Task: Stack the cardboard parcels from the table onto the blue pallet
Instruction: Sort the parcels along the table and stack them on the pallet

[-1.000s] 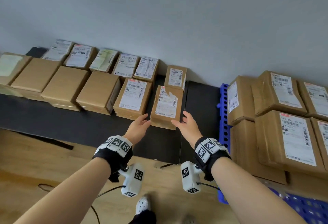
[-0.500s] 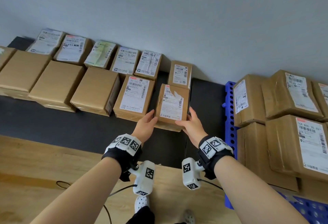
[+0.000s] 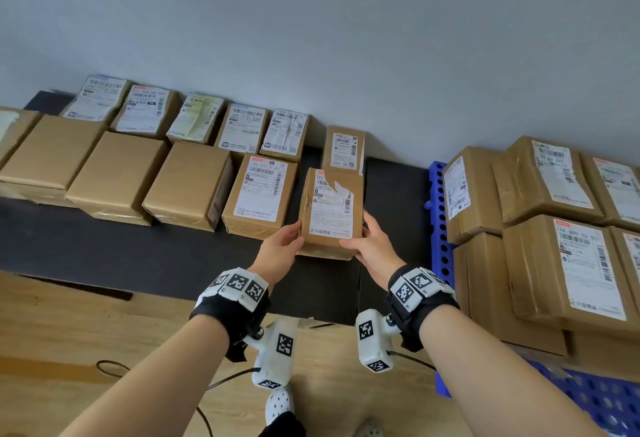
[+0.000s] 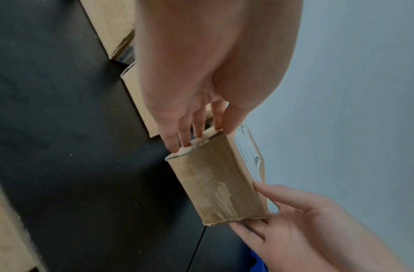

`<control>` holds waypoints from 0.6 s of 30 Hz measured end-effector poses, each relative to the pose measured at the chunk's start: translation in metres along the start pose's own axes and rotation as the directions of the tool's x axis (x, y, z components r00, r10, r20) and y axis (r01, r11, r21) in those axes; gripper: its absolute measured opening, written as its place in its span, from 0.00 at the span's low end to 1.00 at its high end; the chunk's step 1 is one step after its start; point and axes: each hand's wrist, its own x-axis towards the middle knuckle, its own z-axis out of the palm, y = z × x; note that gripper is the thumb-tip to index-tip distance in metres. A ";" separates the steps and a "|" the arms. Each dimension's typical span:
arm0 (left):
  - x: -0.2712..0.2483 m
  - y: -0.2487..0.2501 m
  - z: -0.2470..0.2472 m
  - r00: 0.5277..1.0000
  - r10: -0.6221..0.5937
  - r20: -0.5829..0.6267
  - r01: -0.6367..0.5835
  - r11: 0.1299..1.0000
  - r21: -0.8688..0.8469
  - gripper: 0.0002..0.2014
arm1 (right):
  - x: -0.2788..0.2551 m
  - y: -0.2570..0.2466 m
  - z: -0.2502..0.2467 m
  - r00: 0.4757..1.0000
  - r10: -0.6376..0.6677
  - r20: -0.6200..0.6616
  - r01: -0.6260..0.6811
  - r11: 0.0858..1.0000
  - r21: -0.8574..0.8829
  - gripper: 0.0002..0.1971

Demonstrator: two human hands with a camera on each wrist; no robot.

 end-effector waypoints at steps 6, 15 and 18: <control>-0.026 0.030 0.003 0.995 0.097 -0.015 -0.097 0.995 0.025 0.18 | -0.030 -0.027 -0.007 0.997 -0.078 0.000 0.078 0.997 0.004 0.39; -0.069 0.095 0.039 0.950 0.310 0.034 -0.311 0.950 0.030 0.16 | -0.082 -0.089 -0.049 0.957 -0.270 -0.101 0.276 0.960 0.042 0.33; -0.078 0.120 0.062 0.928 0.363 0.082 -0.365 0.931 0.017 0.16 | -0.103 -0.110 -0.078 0.938 -0.310 -0.157 0.317 0.948 0.024 0.33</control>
